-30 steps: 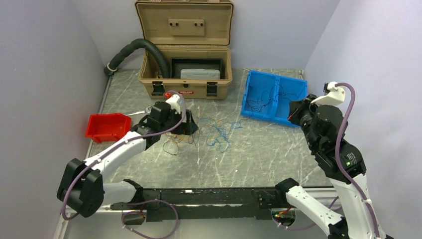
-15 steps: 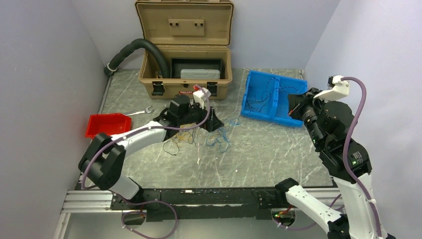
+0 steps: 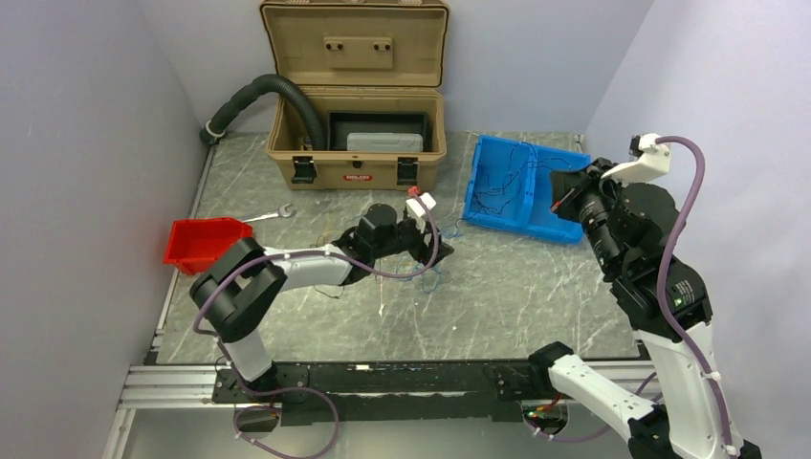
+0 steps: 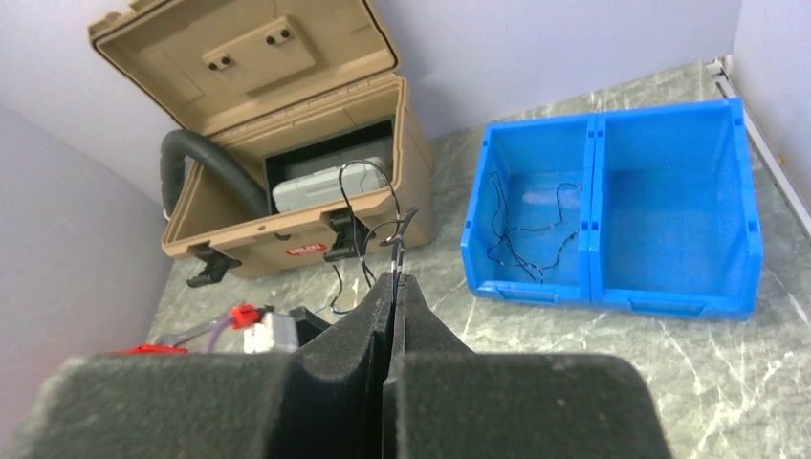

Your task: Untangle the cables

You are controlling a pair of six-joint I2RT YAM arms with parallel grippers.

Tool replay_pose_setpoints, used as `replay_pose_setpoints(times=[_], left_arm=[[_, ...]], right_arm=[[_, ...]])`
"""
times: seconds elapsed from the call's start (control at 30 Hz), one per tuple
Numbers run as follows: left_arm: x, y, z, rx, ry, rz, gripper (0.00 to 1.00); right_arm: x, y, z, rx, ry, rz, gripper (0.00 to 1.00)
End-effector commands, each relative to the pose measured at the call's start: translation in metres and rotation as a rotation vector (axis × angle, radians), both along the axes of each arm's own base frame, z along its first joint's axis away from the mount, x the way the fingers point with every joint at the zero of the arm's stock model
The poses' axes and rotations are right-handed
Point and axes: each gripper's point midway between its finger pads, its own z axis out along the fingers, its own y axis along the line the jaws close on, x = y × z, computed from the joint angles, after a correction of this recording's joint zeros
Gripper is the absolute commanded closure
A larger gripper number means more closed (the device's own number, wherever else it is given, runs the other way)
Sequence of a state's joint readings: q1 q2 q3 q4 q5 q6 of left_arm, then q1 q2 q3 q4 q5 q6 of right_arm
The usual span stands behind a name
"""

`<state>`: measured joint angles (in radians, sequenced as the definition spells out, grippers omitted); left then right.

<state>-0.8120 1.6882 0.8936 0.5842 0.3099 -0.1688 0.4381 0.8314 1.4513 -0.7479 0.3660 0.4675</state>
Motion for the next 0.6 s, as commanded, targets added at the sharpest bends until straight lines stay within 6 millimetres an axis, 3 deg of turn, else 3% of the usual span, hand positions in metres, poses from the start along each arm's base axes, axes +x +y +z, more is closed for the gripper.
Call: replay_pose_setpoints(times=[0.0,0.2,0.4,0.57], left_arm=[[0.024,-0.01,0.011,-0.023,-0.098,0.054,0.36],[0.03,0.001,-0.011,0.043,-0.057,0.103,1.0],[0.027,0.019,-0.031,0.104,0.001,0.141,1.0],[0.024,0.048,-0.056,0.142,0.087,0.202,1.0]], right_arm=[[-0.003,-0.005,0.043,0.046,-0.109,-0.015,1.0],[-0.012,-0.028,0.075,0.059,-0.194,-0.113,1.0],[-0.025,-0.059,0.098,0.072,-0.275,-0.255,1.0],[-0.037,-0.08,0.113,0.064,-0.33,-0.341,1.0]])
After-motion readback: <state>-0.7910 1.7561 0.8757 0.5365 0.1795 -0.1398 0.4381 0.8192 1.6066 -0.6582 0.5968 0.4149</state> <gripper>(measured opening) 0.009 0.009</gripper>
